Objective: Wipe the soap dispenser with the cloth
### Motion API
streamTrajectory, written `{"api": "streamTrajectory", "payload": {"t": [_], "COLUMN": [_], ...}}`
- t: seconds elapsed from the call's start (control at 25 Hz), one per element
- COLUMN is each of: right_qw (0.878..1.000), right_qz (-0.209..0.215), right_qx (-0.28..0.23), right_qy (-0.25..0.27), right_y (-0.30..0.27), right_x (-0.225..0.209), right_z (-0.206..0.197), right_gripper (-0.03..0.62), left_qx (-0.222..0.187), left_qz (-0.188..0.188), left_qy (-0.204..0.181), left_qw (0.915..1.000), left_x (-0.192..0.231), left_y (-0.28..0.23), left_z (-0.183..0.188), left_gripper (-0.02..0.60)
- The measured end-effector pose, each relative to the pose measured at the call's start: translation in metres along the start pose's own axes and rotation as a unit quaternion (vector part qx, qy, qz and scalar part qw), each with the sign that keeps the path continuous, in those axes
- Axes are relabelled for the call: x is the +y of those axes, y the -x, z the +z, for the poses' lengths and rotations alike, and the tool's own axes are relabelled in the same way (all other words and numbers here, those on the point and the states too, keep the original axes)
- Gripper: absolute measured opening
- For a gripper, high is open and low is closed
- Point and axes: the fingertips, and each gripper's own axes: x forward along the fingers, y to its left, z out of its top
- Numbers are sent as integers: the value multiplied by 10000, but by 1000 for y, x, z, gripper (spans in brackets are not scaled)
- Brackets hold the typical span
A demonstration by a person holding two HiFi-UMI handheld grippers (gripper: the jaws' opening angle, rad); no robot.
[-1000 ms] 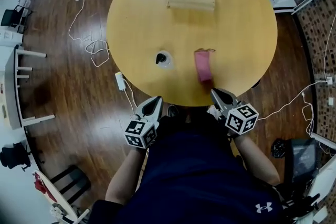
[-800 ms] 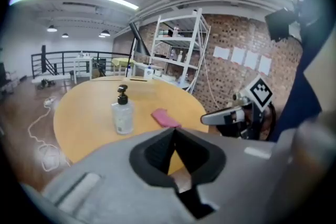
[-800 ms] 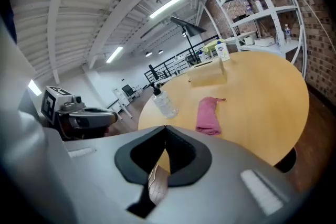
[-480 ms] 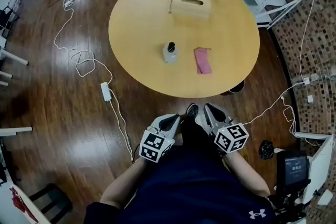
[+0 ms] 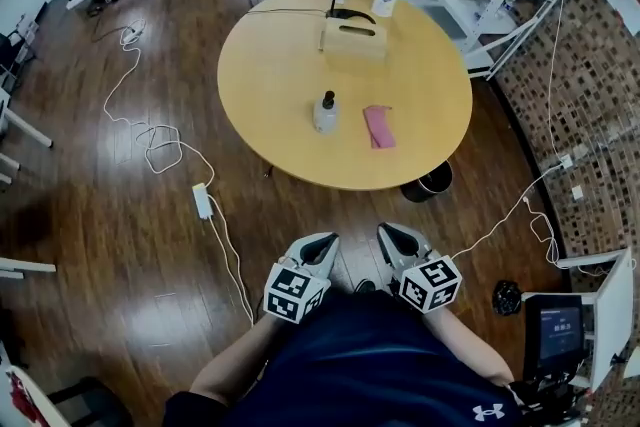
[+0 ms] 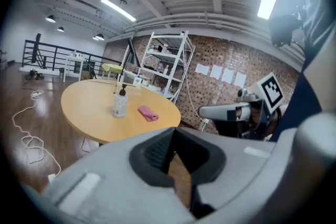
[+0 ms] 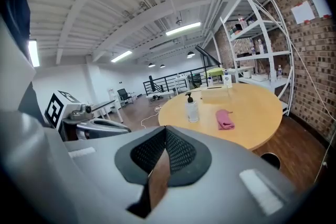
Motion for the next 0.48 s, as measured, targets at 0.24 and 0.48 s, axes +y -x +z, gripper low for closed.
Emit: {"api": "streamTrajectory", "payload": {"t": [0.24,0.48], "right_qw": [9994,9984], "right_qz": [152,433], "right_qx": [-188,-217], "right_qy": [257,277], "right_y": [15,17], "right_x": [11,14], "right_z": [2,4], "right_gripper": [9,9], "left_qx": [4,37], "left_qz": [46,387], "left_qy": [-148,-189], "left_qw": [9999,9991], "left_x": [-28,-28], "left_y": [6,15], "left_z": [-8,-7], "left_gripper": [3,4]}}
